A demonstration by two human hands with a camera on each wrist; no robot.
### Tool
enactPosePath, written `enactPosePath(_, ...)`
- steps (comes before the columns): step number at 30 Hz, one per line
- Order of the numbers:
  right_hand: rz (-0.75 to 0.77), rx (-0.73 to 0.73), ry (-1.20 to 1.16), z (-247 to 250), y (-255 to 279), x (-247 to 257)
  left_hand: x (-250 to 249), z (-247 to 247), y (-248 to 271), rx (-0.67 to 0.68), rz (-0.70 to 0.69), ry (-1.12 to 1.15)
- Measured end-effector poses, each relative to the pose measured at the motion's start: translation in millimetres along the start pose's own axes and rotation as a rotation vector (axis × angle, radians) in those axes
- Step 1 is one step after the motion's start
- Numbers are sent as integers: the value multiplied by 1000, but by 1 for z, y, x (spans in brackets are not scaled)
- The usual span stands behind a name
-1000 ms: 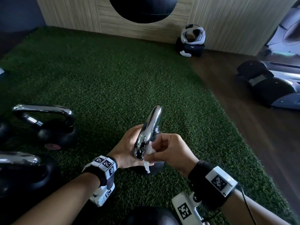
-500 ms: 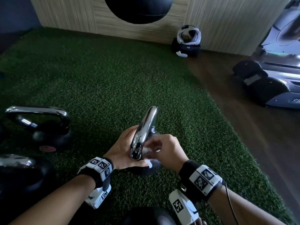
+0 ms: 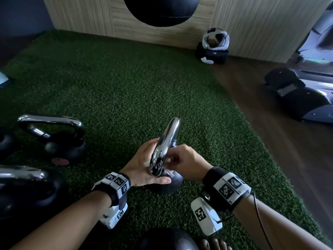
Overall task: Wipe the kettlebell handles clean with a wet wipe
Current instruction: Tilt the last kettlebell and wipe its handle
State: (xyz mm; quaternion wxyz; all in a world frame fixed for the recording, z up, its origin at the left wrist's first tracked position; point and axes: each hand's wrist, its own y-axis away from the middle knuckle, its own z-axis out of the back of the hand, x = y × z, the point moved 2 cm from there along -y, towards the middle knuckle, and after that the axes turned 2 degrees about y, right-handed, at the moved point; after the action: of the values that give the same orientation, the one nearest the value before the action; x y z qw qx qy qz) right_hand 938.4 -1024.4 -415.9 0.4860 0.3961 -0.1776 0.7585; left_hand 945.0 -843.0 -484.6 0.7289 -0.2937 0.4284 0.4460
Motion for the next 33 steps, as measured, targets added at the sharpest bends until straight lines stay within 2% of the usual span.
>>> enactPosePath(3, 2, -4, -1, -1, 0, -1, -1, 0, 0, 1, -13, 7)
enactPosePath(8, 9, 60, -433, 1, 7, -2, 2, 0, 3, -6, 44, -25)
enactPosePath(12, -72, 144, -897, 0, 8, -6, -9, 2, 3, -19, -22, -77)
enactPosePath(15, -32, 190, -1148, 0, 7, -4, -9, 1, 3, 13, 5, -38)
enactPosePath(18, -32, 227, -1145, -2, 10, -8, -13, 2, 4, -5, -26, -101)
enactPosePath(21, -61, 193, -1115, 4, 13, -7, -14, 2, 3, -35, -44, -107)
enactPosePath(24, -151, 23, -1171, 21, 3, -4, -6, 1, 3, -49, 11, -30)
enactPosePath(27, -227, -153, -1196, 31, -6, -4, -4, 2, 4, -38, -10, -34)
enactPosePath(31, -230, -205, -943, 22, 4, 8, -6, 3, 4, -40, -12, -47)
enactPosePath(33, -219, -287, -822, 17, 7, 13, -5, 3, 4, -48, -31, -86)
